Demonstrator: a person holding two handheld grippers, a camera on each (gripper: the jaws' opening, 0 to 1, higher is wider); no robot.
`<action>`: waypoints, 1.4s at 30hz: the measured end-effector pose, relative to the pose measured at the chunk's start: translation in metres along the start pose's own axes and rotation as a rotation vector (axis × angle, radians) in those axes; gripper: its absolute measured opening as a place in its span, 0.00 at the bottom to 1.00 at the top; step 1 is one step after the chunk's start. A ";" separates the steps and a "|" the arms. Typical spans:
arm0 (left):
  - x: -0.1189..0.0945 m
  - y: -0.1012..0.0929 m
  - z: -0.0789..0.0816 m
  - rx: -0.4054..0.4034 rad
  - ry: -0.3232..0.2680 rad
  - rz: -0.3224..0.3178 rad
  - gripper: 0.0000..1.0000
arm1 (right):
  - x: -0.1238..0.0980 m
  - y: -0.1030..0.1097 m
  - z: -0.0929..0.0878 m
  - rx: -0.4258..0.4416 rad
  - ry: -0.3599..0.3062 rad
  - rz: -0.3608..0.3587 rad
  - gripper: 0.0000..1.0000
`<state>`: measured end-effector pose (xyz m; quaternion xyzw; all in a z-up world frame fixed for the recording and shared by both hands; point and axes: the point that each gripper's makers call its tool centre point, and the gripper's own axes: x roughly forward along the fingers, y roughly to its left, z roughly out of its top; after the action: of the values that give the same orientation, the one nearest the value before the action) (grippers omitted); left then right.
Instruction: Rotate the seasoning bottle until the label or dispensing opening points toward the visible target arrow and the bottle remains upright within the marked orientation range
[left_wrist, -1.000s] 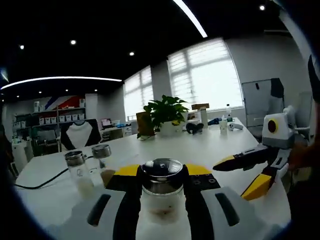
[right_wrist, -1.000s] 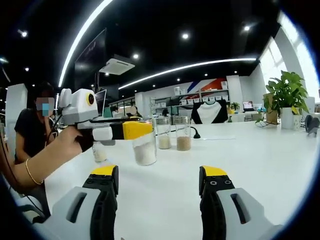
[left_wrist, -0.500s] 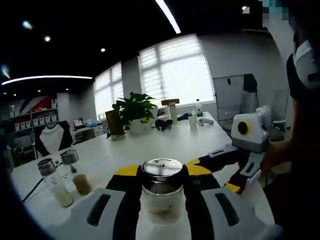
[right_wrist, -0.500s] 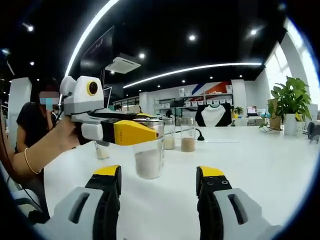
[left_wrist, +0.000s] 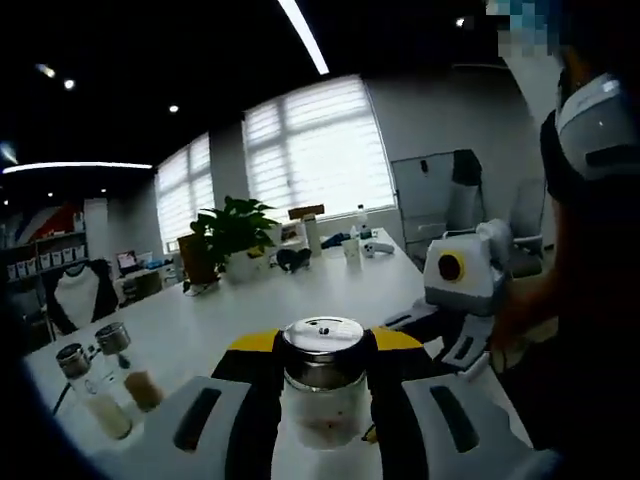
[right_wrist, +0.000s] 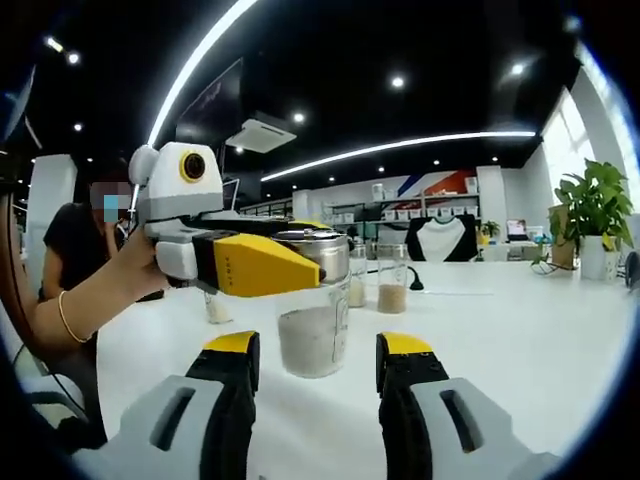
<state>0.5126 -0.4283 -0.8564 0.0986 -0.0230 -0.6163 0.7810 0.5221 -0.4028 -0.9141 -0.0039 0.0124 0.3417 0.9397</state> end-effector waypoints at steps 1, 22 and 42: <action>0.000 -0.001 0.001 -0.012 -0.006 -0.010 0.33 | 0.000 0.001 -0.001 0.005 0.001 0.006 0.45; 0.002 -0.011 0.002 -0.107 -0.094 -0.167 0.33 | 0.011 0.004 0.008 0.021 -0.049 0.107 0.40; -0.003 -0.004 0.001 -0.084 -0.055 -0.186 0.34 | 0.017 0.013 0.012 -0.040 -0.043 0.133 0.33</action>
<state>0.5078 -0.4262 -0.8557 0.0505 -0.0094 -0.6888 0.7231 0.5271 -0.3817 -0.9027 -0.0146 -0.0145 0.4036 0.9147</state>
